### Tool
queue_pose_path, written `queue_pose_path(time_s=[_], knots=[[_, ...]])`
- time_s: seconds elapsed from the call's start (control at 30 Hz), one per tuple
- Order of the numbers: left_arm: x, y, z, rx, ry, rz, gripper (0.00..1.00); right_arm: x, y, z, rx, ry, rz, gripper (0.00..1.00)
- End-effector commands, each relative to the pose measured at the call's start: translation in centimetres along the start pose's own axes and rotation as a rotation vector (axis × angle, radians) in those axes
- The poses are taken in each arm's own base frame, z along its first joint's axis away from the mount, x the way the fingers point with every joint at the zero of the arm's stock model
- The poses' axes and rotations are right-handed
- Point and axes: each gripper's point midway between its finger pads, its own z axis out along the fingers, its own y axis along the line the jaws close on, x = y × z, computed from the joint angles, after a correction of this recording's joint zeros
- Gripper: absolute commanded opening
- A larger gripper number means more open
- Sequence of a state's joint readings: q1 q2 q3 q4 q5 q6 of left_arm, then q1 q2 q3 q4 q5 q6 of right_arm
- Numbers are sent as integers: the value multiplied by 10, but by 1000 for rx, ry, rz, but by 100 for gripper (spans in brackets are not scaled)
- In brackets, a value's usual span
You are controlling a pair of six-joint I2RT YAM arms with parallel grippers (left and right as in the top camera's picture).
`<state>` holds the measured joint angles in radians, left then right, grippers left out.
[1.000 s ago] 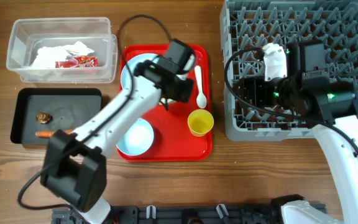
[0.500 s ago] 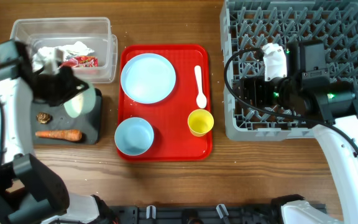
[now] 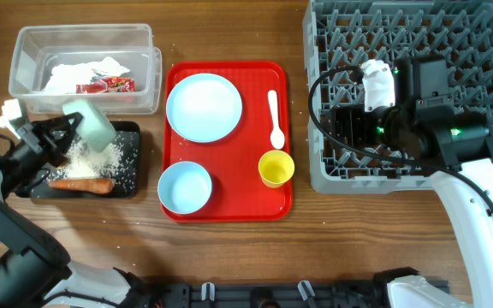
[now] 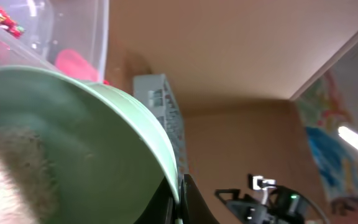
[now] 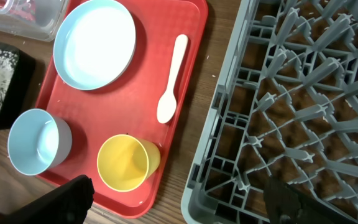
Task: Sort waste into correct bins and load items into the dishwasher rack
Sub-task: 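Grasp the green rice bowl with the left gripper and pour rice onto the black tray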
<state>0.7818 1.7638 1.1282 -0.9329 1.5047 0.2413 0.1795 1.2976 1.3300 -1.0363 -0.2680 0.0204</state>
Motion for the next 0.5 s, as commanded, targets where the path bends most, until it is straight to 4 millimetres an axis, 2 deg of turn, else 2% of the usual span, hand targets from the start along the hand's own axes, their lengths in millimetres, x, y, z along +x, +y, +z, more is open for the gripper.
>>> queue_pose_path(time_s=[0.0, 0.47], knots=[[-1, -9, -3, 70, -19, -52, 4, 3, -2, -1, 9, 0, -15, 90], [3, -9, -3, 68, -15, -165, 4, 6, -2, -1, 9, 13, -11, 90]])
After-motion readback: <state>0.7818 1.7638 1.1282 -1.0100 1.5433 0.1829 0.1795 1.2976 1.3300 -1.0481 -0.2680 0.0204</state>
